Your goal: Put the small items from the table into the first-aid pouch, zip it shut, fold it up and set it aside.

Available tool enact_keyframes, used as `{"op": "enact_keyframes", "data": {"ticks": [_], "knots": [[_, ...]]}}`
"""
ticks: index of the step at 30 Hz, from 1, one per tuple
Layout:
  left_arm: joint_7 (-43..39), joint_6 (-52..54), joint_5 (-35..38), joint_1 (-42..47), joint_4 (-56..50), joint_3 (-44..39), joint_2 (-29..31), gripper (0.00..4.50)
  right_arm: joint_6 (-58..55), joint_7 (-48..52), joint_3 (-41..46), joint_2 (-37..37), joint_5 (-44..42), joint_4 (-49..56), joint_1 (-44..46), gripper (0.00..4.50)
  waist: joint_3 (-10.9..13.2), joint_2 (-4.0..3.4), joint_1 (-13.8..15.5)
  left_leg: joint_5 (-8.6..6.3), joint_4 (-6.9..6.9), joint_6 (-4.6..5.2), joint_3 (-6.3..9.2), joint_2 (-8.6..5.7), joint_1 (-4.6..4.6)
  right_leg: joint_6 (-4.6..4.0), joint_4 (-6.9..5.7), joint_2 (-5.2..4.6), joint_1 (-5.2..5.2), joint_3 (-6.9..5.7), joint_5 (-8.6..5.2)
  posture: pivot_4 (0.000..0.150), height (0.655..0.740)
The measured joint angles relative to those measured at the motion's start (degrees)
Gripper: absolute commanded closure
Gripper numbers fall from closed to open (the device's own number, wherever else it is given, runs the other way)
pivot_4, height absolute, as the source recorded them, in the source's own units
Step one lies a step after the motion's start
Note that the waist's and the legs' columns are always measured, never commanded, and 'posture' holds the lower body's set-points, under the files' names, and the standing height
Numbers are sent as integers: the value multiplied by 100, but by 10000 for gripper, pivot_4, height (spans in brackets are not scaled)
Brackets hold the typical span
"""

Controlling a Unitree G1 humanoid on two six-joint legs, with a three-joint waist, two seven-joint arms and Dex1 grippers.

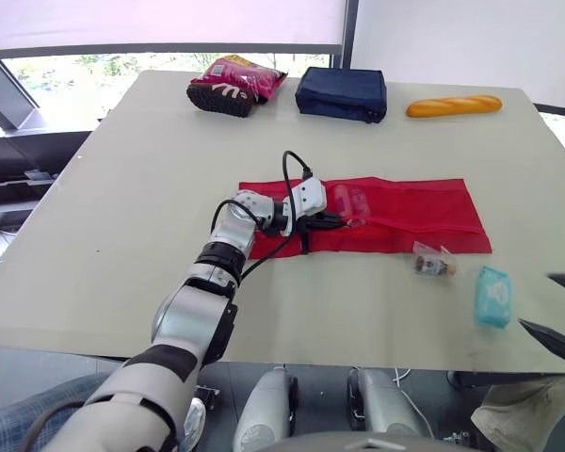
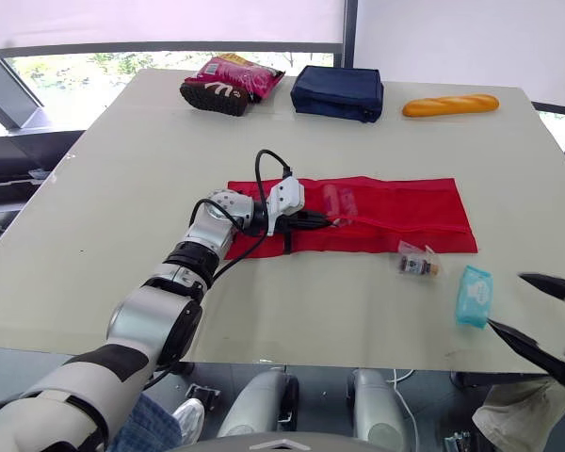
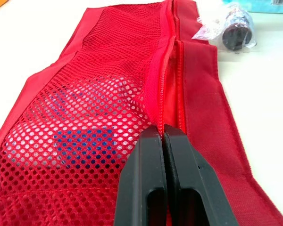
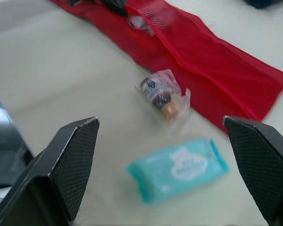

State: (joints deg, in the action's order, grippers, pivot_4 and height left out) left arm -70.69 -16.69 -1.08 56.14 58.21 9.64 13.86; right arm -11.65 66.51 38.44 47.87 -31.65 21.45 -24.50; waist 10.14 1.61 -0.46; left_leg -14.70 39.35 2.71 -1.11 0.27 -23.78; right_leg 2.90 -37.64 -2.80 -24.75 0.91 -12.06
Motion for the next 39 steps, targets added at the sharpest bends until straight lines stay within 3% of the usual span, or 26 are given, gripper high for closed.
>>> {"op": "enact_keyframes", "data": {"ticks": [5, 6, 9, 17, 20, 24, 28, 33, 35, 39], "knots": [[50, -4, -1, -18, -18, 4, -18, 45000, 217, 62, -1081, 364, 667, -766, 928, 134, 0, 6, 93, 0, -8, -1, 7, -3, -1, -21, 0, 7, 5, -9, 10, 1500, 7164], [91, 5, -15, -1, -26, -4, 33, 45000, 235, 7, -1753, 420, 1076, -1214, 1782, 134, 11, 19, -13, 0, -1, 1, -5, 6, -5, -10, 14, 5, -2, 0, 18, 1500, 7164], [117, 4, -15, 18, -111, 22, -102, 45000, 220, -115, -2783, 446, 1697, -1701, 2582, 134, 9, 8, 6, 1, 10, 1, -1, -6, -6, -8, 0, -5, -1, 0, 19, 1500, 7164], [190, 11, -16, 23, -130, 32, -56, 45000, 320, -185, -3737, 440, 2426, -2543, 3575, 134, 9, 8, 21, 0, 7, 3, 5, -7, -8, -10, -2, -2, -2, 0, 19, 1500, 7164], [219, 12, -16, 23, -131, 31, -61, 45000, 306, -126, -3785, 447, 2419, -2579, 3609, 7438, 9, 8, 19, 0, 8, 3, 4, -6, -5, -10, -3, -2, 0, 0, 19, 1500, 7164], [225, 13, -15, 23, -131, 31, -63, 45000, 297, -51, -3792, 468, 2322, -2491, 3473, 26414, 9, 8, 15, 0, 8, 3, 4, -6, -5, -10, -4, -3, 0, 1, 20, 1500, 7164], [227, 13, -14, 23, -134, 31, -72, 45000, 283, -45, -3750, 552, 2231, -2333, 3264, 40065, 8, 8, 22, -1, 9, 3, 3, -7, -5, -10, -3, -4, 0, 1, 20, 1500, 7164], [233, 26, -9, 23, -142, 28, -84, 45000, -1051, -272, -3265, 638, 1642, -1178, 2550, 40302, 8, 7, 50, -1, 8, 3, 5, -5, -7, -11, -7, -4, -1, 2, 20, 1500, 7164], [235, 32, -9, 23, -142, 29, -118, 45000, -1960, -764, -3172, 416, 1322, -293, 2547, 40302, 8, 7, 15, -1, 9, 3, 4, -1, -5, -10, -7, -3, -1, 0, 20, 1500, 7164], [234, 45, -1, 22, -143, 30, -204, 45000, -3082, -1525, -3367, 123, 1193, 509, 2805, 40302, 8, 7, 21, -1, 8, 3, 5, -2, -7, -11, -6, -4, -2, -1, 19, 1500, 7164]]}}
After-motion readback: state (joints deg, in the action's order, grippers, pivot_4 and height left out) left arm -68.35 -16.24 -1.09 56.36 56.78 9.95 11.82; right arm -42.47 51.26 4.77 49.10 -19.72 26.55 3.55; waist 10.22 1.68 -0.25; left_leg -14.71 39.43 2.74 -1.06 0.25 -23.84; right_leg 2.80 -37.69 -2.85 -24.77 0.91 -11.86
